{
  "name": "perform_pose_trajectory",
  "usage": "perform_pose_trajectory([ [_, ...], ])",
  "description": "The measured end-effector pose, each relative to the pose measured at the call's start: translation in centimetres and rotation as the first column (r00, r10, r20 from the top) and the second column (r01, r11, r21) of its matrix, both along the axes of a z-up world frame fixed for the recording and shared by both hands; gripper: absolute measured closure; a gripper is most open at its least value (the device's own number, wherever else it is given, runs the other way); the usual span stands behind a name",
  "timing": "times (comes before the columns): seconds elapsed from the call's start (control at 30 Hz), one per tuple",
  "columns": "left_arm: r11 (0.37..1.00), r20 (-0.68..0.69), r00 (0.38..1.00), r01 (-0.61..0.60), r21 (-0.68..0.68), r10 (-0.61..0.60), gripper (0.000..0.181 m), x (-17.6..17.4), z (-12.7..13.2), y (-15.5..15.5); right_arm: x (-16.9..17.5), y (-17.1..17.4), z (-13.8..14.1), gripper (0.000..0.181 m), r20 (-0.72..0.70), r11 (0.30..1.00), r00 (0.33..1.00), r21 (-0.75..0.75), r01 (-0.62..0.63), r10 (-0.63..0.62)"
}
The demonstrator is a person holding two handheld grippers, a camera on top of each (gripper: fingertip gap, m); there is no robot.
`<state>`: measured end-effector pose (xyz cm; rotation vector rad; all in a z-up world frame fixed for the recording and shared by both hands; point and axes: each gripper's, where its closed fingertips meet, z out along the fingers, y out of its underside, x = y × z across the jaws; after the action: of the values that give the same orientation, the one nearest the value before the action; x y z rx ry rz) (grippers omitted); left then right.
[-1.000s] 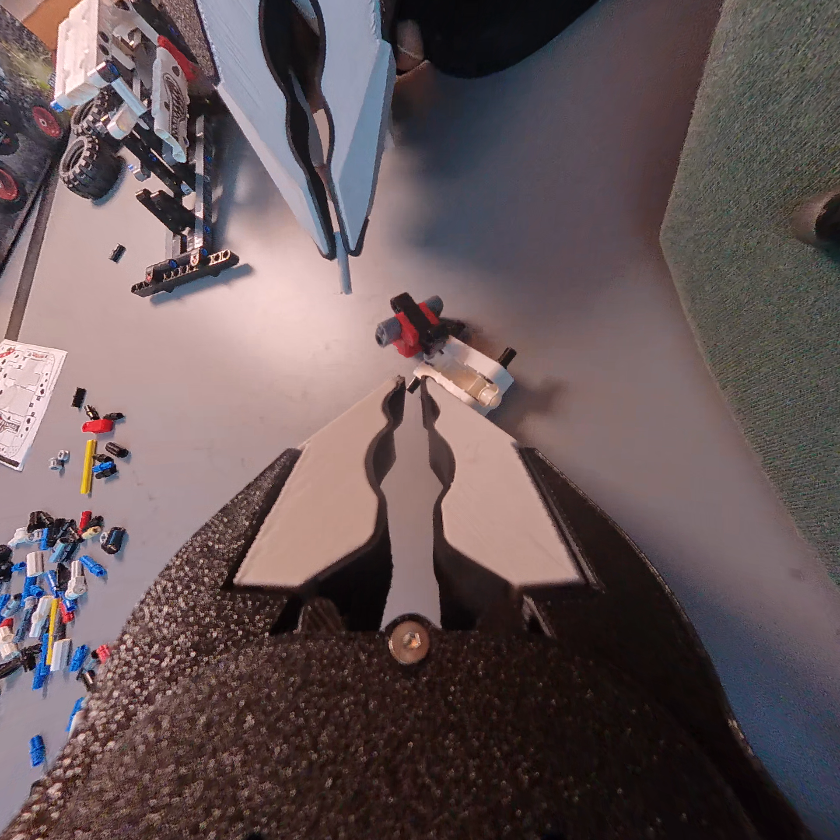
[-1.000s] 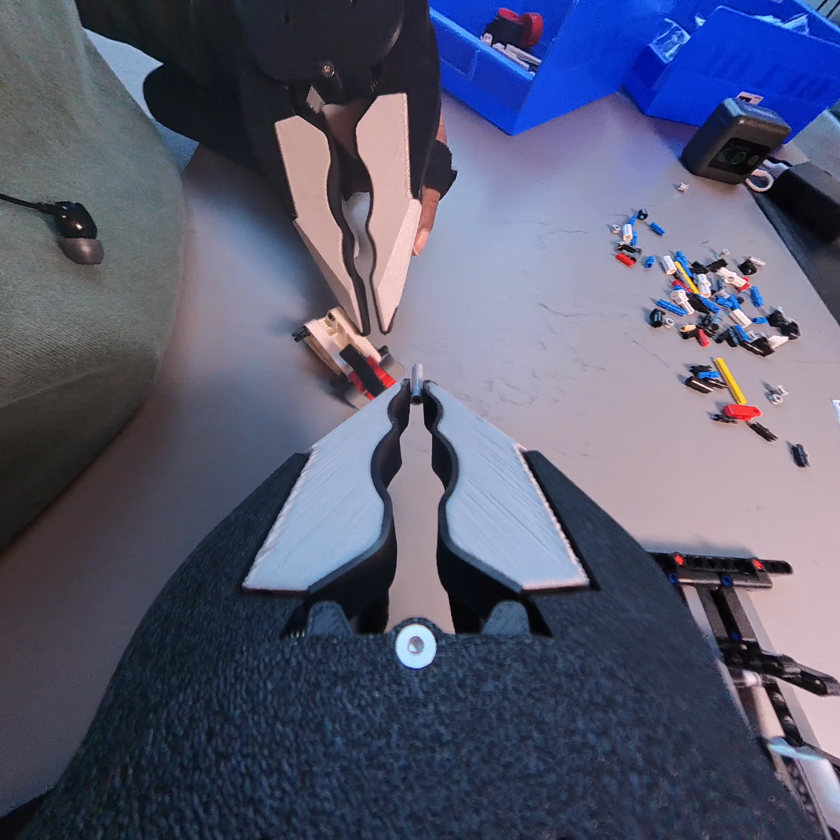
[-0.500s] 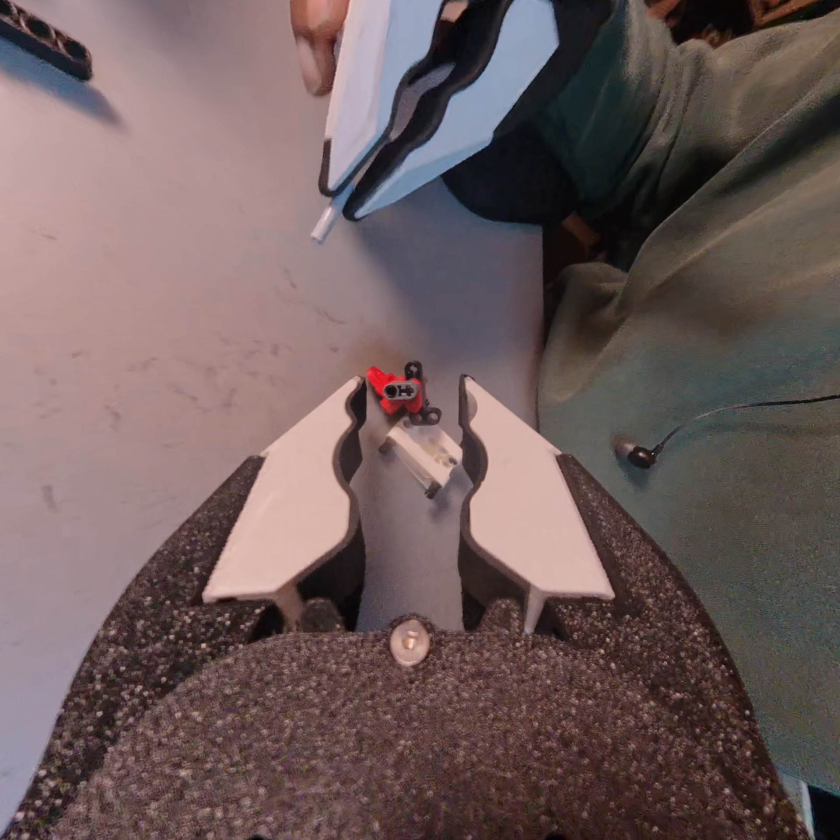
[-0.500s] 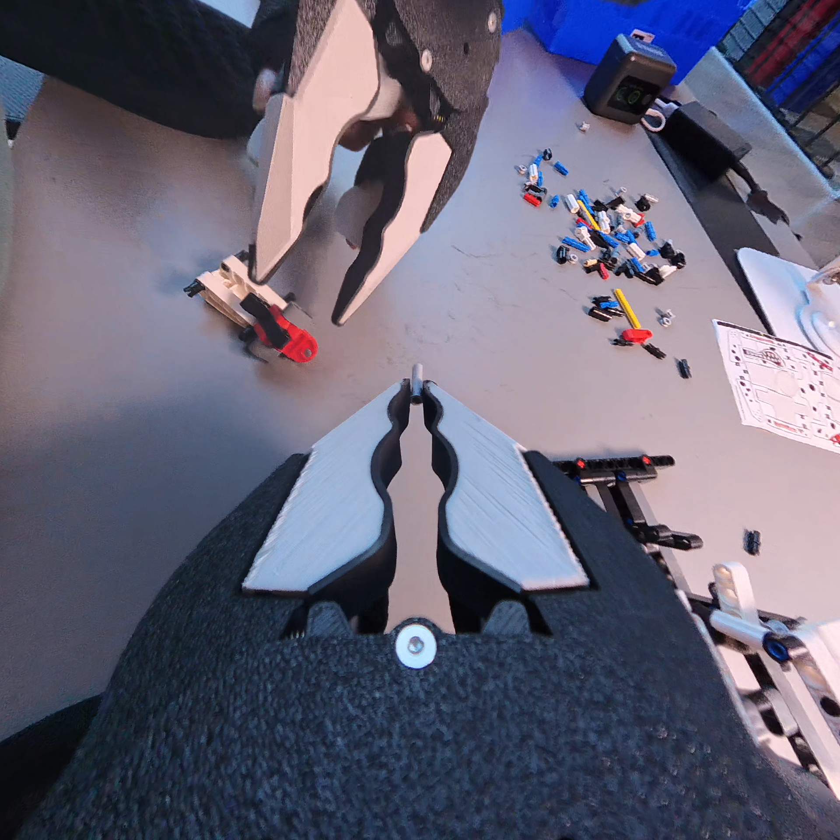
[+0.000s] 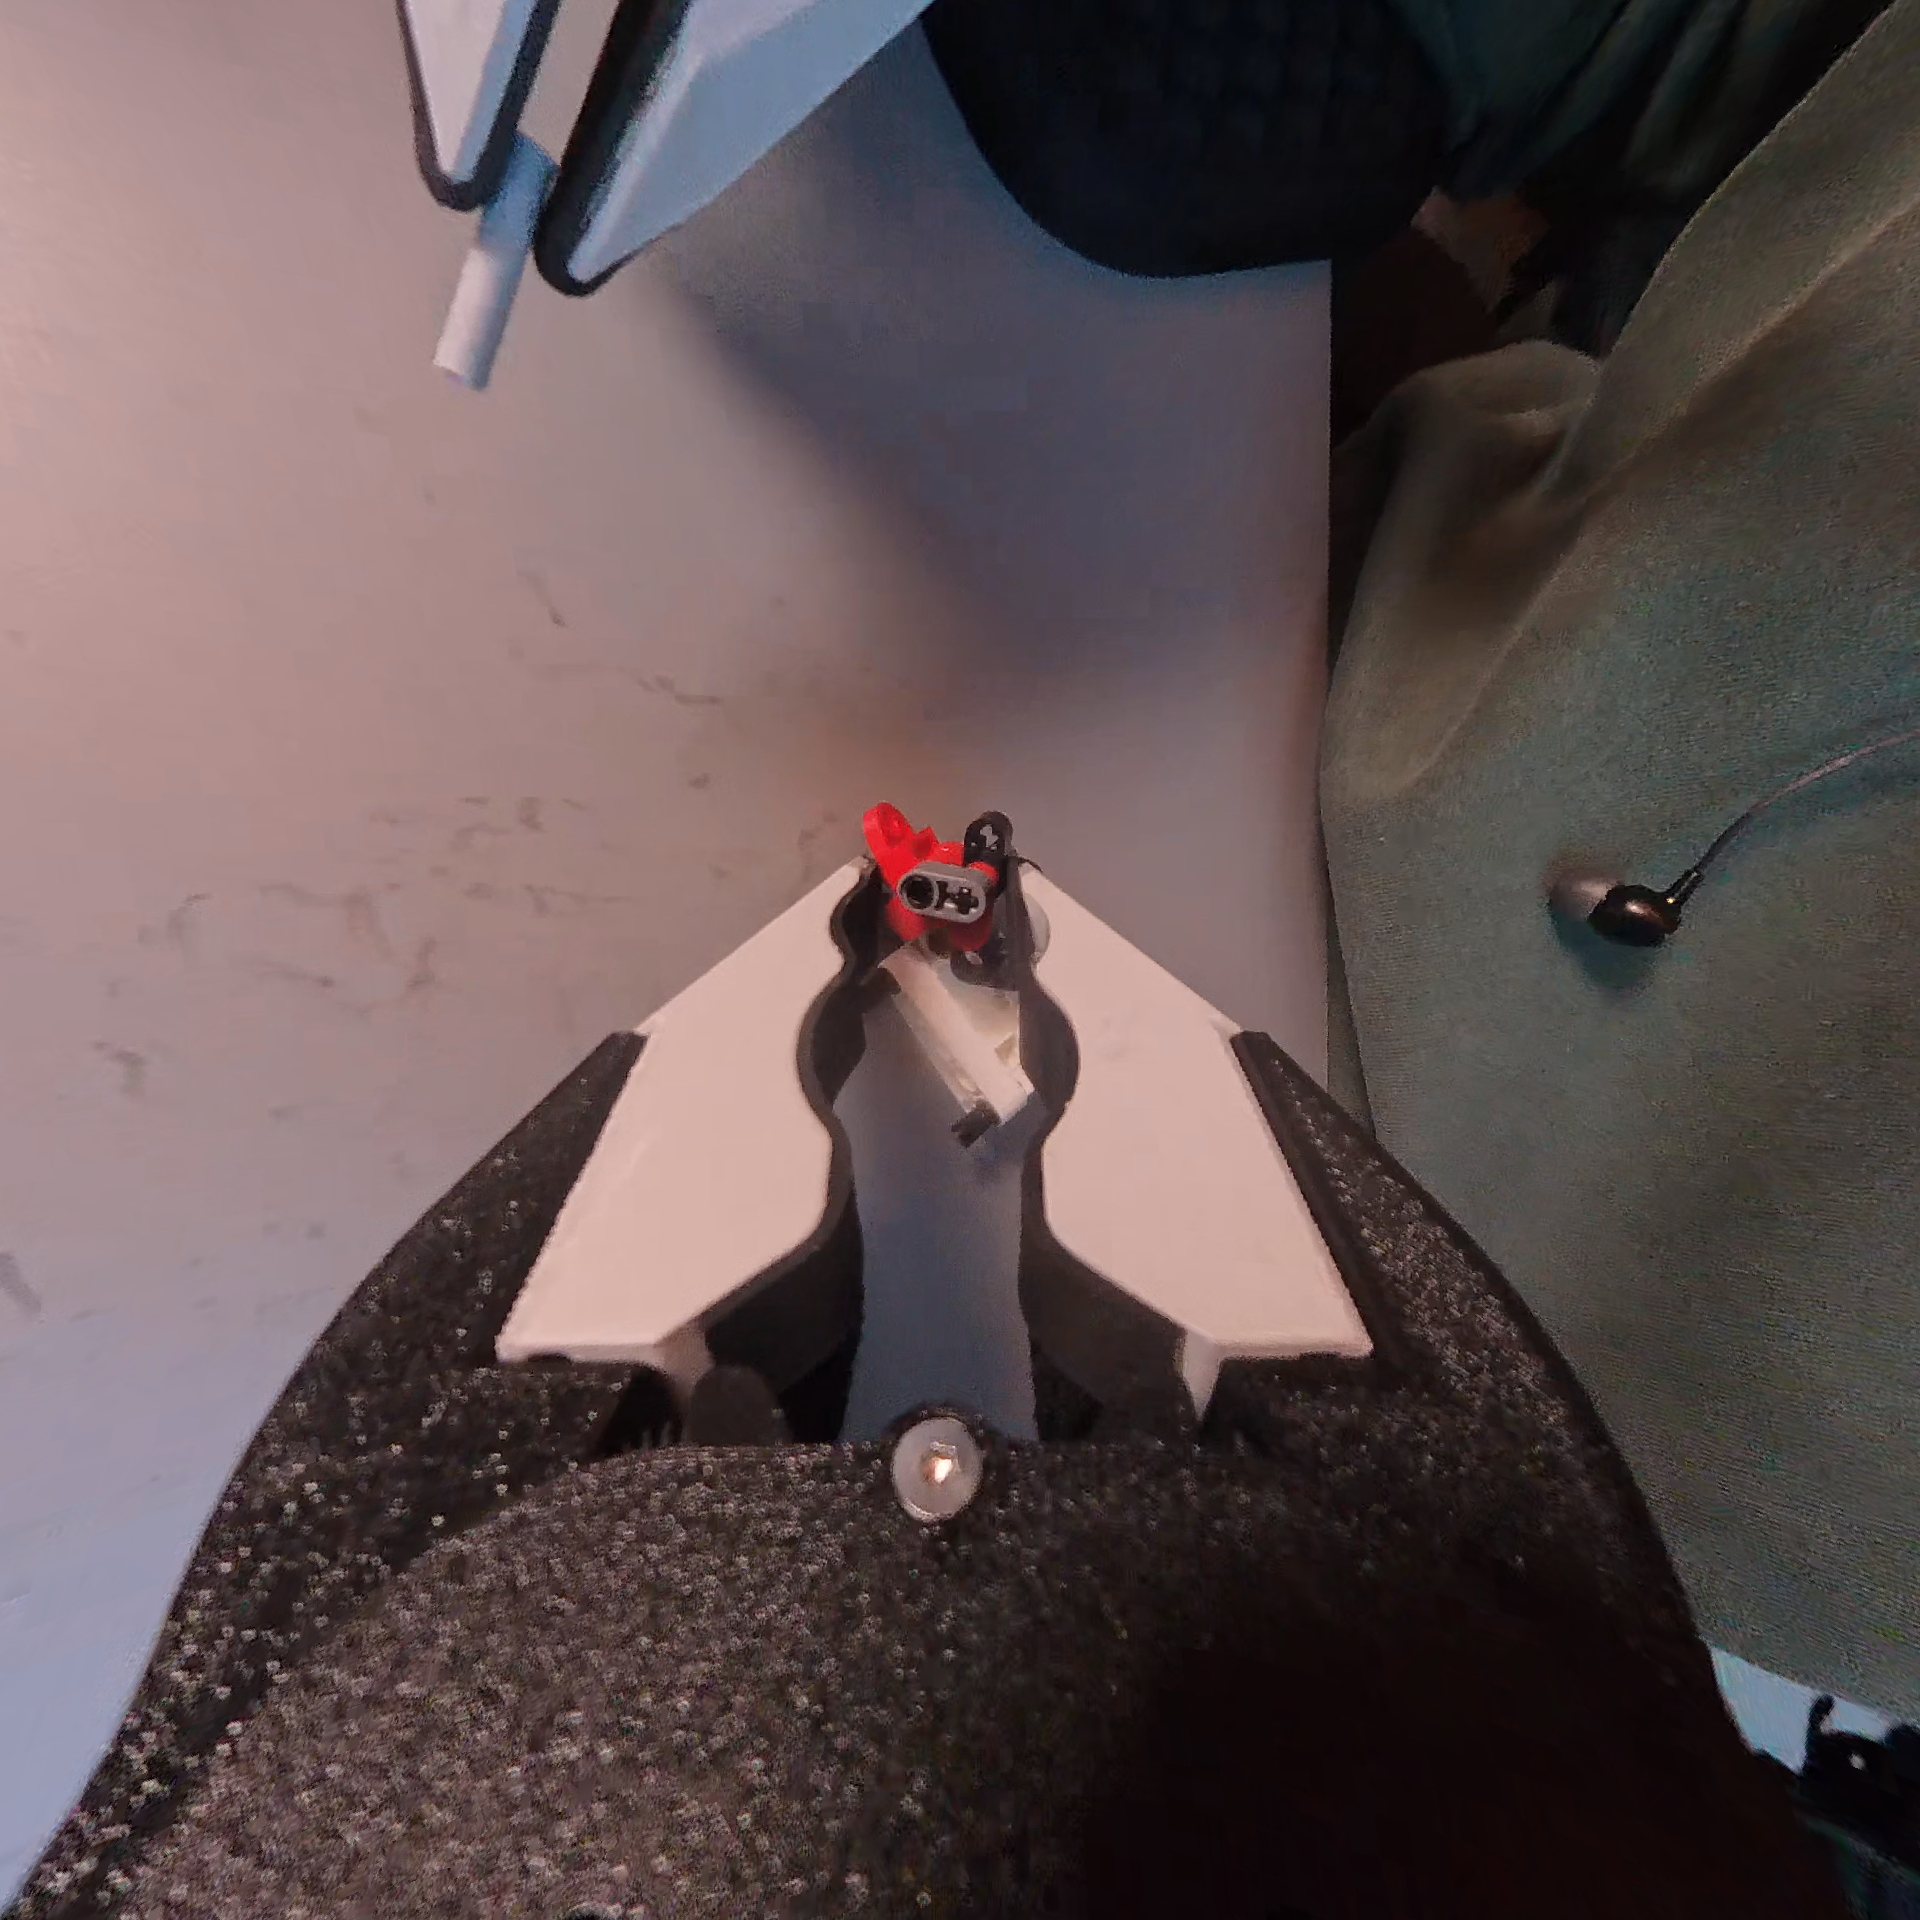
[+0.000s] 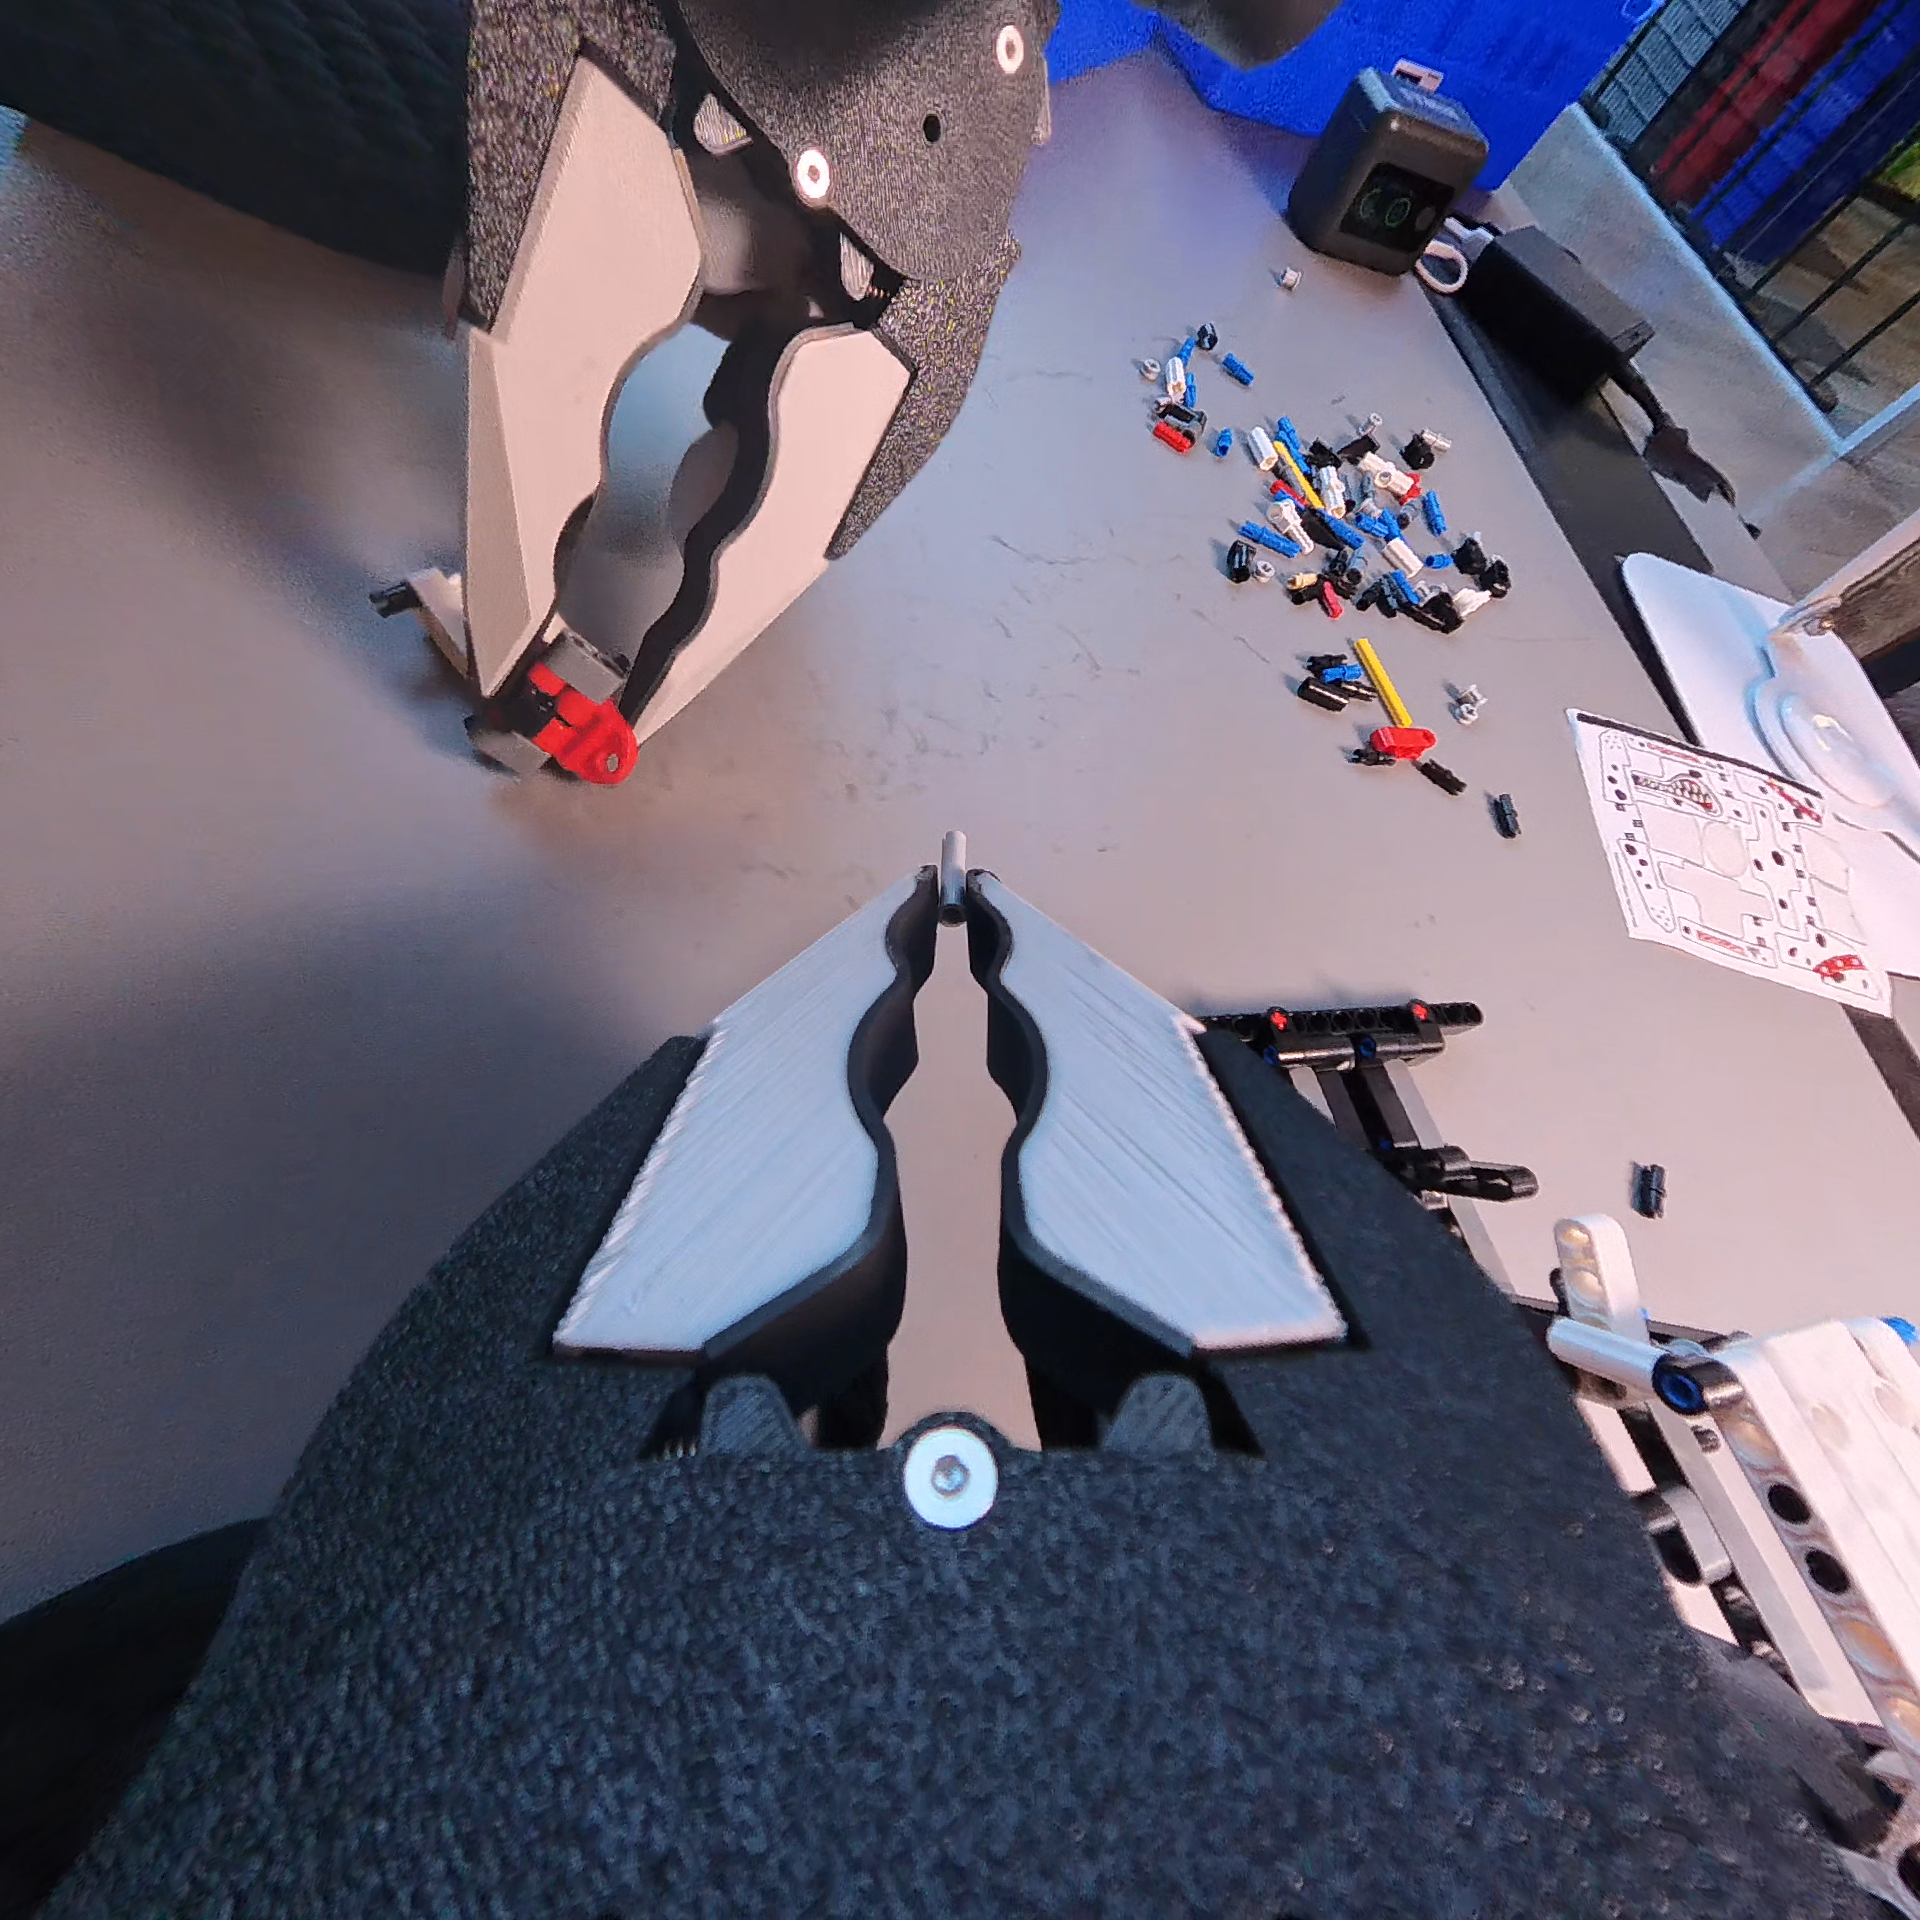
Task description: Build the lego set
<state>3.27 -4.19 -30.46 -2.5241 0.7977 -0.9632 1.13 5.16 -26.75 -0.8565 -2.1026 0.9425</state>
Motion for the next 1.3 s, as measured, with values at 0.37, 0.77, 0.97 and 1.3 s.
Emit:
perform_pose_trajectory([
  [0.37,0.97,0.192,0.981,-0.019,0.241,-0.029,0.158,-1.0,1.8,-1.4,0.7,-3.8,0.5,0.177,-0.002,0.987,0.991,-0.089,-0.132,0.133],
  [0.77,0.93,0.161,0.977,0.076,0.36,-0.142,0.157,-0.1,2.0,-1.1,1.7,-8.5,-1.5,0.177,0.084,0.954,0.953,-0.096,-0.284,0.292],
  [0.97,0.931,0.078,0.982,0.135,0.34,-0.171,0.157,-0.5,0.7,-1.3,1.8,-9.0,-1.5,0.177,0.089,0.946,0.946,-0.122,-0.299,0.311],
  [1.3,0.946,0.03,0.979,0.186,0.264,-0.201,0.145,-0.9,0.1,-1.9,1.1,-6.4,-3.6,0.177,0.162,0.976,0.964,0.02,-0.216,0.21],
])
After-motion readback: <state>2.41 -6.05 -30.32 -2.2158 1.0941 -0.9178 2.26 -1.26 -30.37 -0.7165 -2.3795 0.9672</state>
